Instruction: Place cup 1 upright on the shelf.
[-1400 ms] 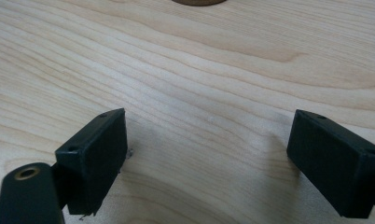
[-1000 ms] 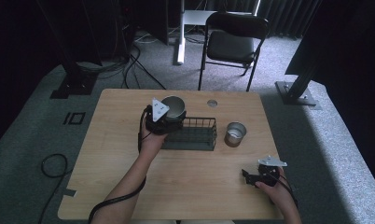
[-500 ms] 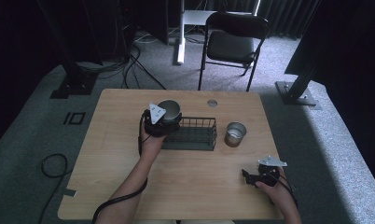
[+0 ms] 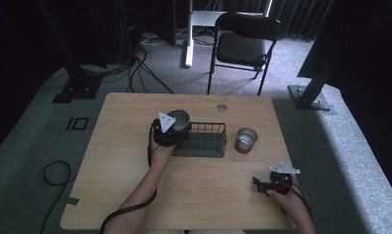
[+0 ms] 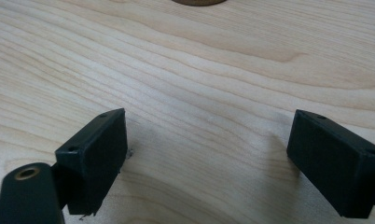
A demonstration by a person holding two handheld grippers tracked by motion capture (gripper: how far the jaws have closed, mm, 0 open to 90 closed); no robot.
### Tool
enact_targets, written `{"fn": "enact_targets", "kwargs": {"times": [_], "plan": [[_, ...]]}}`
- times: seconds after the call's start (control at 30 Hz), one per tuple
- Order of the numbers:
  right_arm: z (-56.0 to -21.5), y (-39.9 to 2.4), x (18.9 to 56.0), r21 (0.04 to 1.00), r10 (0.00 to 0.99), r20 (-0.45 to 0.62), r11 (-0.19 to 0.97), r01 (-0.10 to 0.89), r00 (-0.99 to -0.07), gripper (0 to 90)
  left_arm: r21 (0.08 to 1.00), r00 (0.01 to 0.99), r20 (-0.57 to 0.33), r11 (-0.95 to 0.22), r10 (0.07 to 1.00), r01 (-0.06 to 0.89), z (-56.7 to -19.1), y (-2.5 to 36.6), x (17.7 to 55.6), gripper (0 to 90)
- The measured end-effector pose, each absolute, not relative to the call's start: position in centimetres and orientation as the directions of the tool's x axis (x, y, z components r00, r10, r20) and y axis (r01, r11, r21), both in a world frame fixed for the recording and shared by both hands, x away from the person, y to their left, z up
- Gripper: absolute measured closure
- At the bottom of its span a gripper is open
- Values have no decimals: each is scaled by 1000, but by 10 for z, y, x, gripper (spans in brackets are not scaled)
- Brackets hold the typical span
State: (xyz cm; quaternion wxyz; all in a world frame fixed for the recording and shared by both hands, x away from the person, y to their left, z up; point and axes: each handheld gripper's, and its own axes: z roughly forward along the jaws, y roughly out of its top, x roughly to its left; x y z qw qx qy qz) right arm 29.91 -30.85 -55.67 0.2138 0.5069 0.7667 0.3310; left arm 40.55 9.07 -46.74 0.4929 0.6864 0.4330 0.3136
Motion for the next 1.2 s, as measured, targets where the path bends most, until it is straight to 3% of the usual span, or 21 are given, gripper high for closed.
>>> {"fn": "enact_targets", "kwargs": {"times": [0.63, 0.77, 1.2], "plan": [[-557, -309, 299, 724, 919, 8, 267, 636, -395, 119, 929, 454, 20, -184, 891, 320, -475, 84, 409, 135], [-557, -308, 299, 724, 919, 8, 266, 636, -394, 119, 917, 493, 1, -198, 870, 347, -473, 85, 411, 19], [-557, -308, 299, 724, 919, 8, 267, 636, -394, 119, 931, 489, -15, -166, 872, 324, -465, 97, 398, 12]]}}
